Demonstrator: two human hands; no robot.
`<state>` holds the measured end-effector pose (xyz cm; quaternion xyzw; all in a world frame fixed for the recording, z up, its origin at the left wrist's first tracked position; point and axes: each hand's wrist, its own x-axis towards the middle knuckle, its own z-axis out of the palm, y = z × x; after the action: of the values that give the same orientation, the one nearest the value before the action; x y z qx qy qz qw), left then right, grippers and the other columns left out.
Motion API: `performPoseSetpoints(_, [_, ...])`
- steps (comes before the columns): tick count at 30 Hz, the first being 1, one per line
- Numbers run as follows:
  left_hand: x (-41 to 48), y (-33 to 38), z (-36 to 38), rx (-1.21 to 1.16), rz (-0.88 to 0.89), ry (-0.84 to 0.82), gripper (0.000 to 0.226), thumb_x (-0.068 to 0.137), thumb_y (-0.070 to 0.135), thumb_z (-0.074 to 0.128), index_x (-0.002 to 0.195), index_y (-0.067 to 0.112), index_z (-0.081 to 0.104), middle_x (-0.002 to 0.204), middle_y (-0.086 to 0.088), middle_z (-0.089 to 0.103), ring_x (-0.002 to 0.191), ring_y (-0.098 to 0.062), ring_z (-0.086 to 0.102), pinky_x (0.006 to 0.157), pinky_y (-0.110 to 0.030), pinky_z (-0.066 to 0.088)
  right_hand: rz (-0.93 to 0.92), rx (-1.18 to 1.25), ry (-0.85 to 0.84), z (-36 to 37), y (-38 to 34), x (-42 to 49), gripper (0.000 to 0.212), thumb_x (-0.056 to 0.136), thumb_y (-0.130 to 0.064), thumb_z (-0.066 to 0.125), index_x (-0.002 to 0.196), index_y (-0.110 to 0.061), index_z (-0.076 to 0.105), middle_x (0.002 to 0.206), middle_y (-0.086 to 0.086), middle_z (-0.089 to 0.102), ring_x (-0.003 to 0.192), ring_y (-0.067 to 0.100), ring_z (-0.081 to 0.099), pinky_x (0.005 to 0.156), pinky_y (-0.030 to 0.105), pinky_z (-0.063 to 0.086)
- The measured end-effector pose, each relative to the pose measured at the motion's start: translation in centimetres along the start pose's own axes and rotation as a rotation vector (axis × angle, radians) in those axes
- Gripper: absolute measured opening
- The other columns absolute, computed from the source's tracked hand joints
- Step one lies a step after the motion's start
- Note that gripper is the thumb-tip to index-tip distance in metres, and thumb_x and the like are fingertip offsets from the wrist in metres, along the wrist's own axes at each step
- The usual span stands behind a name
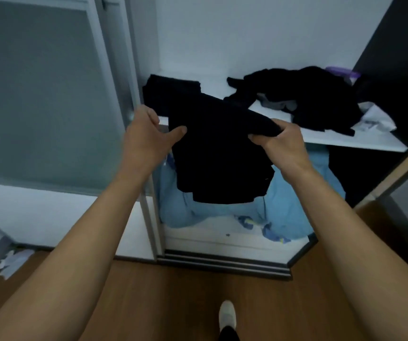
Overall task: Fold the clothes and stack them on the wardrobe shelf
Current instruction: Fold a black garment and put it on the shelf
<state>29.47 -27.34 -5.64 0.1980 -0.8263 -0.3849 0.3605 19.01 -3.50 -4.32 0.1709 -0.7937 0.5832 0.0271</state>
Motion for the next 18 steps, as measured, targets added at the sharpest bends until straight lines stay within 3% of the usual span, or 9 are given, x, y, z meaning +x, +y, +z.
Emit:
performPoseSetpoints(2, [2.3, 0.9, 1.3, -0.18, -0.033, -0.081, 0.035, 0.079, 0.051, 0.073, 0.065, 0.028, 0.052, 0.059, 0.005, 0.058, 0.051, -0.011, 0.053, 0.051, -0.026, 0.041, -0.079, -0.026, 0.02, 0.3, -0.7, 5.4, 0.018, 0.074, -0.019, 0.077, 0.088, -0.008, 0.073, 0.09, 0.01, 0.075, 0.084, 0.022, 0.072, 0.078, 0.04, 0.058])
performPoseSetpoints(4, [4.7, 2.4, 2.8, -0.478, -0.209, -0.426, 0.045, 0.083, 0.063, 0.062, 0.064, 0.023, 0.069, 0.067, -0.01, 0.072, 0.053, -0.022, 0.066, 0.043, -0.022, 0.042, -0.176, -0.068, 0.023, 1.1, -1.7, 10.7, 0.02, 0.074, -0.021, 0.075, 0.085, -0.004, 0.071, 0.082, 0.009, 0.073, 0.074, 0.018, 0.067, 0.066, 0.032, 0.054])
performPoseSetpoints(6, [8.4, 3.3, 4.7, -0.609, -0.388, -0.689, 0.063, 0.087, 0.072, 0.048, 0.097, 0.016, 0.075, 0.101, -0.019, 0.075, 0.084, -0.033, 0.075, 0.052, -0.026, 0.054, -0.255, -0.122, 0.034, 2.3, -2.8, 15.7, 0.022, 0.076, -0.022, 0.071, 0.082, -0.001, 0.068, 0.073, 0.006, 0.068, 0.065, 0.015, 0.06, 0.057, 0.029, 0.045])
performPoseSetpoints(7, [10.6, 3.5, 5.8, -0.664, -0.457, -0.721, 0.072, 0.089, 0.073, 0.043, 0.117, 0.012, 0.068, 0.115, -0.019, 0.072, 0.099, -0.036, 0.072, 0.063, -0.034, 0.059, -0.29, -0.135, 0.045, 3.1, -3.4, 18.0, 0.021, 0.078, -0.022, 0.068, 0.08, -0.002, 0.067, 0.073, 0.005, 0.067, 0.064, 0.016, 0.06, 0.057, 0.029, 0.045])
performPoseSetpoints(9, [15.6, 3.9, 7.7, -0.858, -0.562, -0.65, 0.084, 0.09, 0.073, 0.038, 0.14, 0.006, 0.048, 0.136, -0.021, 0.059, 0.117, -0.043, 0.061, 0.085, -0.052, 0.057, -0.356, -0.147, 0.09, 4.8, -4.6, 22.5, 0.014, 0.08, -0.023, 0.063, 0.08, -0.009, 0.066, 0.082, 0.004, 0.068, 0.07, 0.018, 0.063, 0.064, 0.032, 0.049])
performPoseSetpoints(11, [20.8, 4.5, 9.0, -1.073, -0.579, -0.526, 0.093, 0.09, 0.075, 0.033, 0.151, 0.004, 0.033, 0.15, -0.023, 0.043, 0.13, -0.046, 0.049, 0.1, -0.06, 0.047, -0.425, -0.118, 0.15, 6.7, -5.6, 26.7, 0.01, 0.082, -0.022, 0.061, 0.088, -0.016, 0.067, 0.098, 0.002, 0.067, 0.082, 0.018, 0.064, 0.073, 0.031, 0.05])
performPoseSetpoints(14, [27.3, 4.6, 10.0, -1.248, -0.51, -0.363, 0.094, 0.091, 0.075, 0.029, 0.154, 0.006, 0.024, 0.154, -0.02, 0.039, 0.138, -0.042, 0.041, 0.108, -0.061, 0.039, -0.607, 0.01, 0.165, 10.1, -5.6, 32.0, 0.022, 0.083, -0.017, 0.063, 0.104, -0.013, 0.069, 0.118, 0.003, 0.061, 0.103, 0.018, 0.061, 0.082, 0.023, 0.045])
performPoseSetpoints(16, [29.3, 3.3, 10.4, -1.215, -0.511, -0.235, 0.085, 0.094, 0.071, 0.026, 0.154, 0.011, 0.027, 0.149, -0.015, 0.047, 0.136, -0.036, 0.045, 0.109, -0.057, 0.038, -0.735, -0.005, 0.113, 12.7, -4.1, 34.7, 0.025, 0.083, -0.011, 0.067, 0.108, -0.013, 0.068, 0.128, 0.006, 0.057, 0.111, 0.017, 0.059, 0.085, 0.021, 0.046])
performPoseSetpoints(18, [28.9, 0.7, 11.2, -1.091, -0.622, -0.094, 0.071, 0.099, 0.061, 0.023, 0.152, 0.015, 0.035, 0.139, -0.009, 0.056, 0.127, -0.029, 0.052, 0.103, -0.047, 0.044, -0.786, -0.144, -0.038, 15.6, -1.1, 35.9, 0.034, 0.08, -0.001, 0.068, 0.113, -0.013, 0.066, 0.139, 0.008, 0.05, 0.119, 0.023, 0.057, 0.093, 0.03, 0.051])
